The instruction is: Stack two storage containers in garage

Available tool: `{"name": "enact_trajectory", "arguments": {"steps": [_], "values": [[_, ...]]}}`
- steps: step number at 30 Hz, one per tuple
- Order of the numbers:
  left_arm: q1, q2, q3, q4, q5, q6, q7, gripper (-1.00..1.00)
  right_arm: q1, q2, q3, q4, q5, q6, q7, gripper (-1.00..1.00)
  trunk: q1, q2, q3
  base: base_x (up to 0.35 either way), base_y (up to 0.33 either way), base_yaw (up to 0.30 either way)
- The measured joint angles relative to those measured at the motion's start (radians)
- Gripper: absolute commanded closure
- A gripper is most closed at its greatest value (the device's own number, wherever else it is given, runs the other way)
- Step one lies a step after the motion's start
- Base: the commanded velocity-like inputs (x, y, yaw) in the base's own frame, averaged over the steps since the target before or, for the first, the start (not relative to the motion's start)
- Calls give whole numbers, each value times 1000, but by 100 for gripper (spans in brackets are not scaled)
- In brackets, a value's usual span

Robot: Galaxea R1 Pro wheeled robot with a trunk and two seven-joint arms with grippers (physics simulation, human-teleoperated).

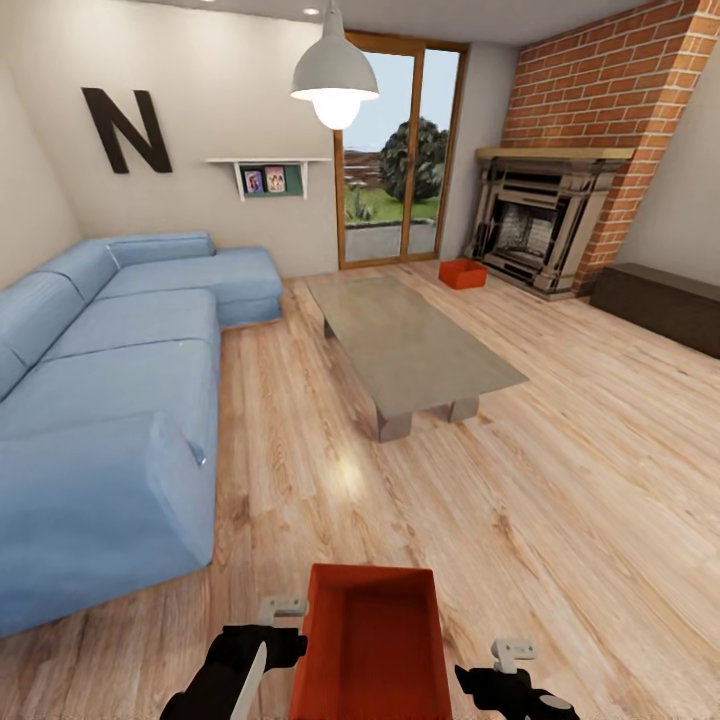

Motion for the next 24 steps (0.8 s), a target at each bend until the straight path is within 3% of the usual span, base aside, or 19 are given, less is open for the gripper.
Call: {"name": "enact_trajectory", "arguments": {"steps": [24], "values": [[-2,0,2,-7,2,-12,3,-100,0,1,1,-3,7,-1,10,-100,0,0,-39,0,0,0]]}}
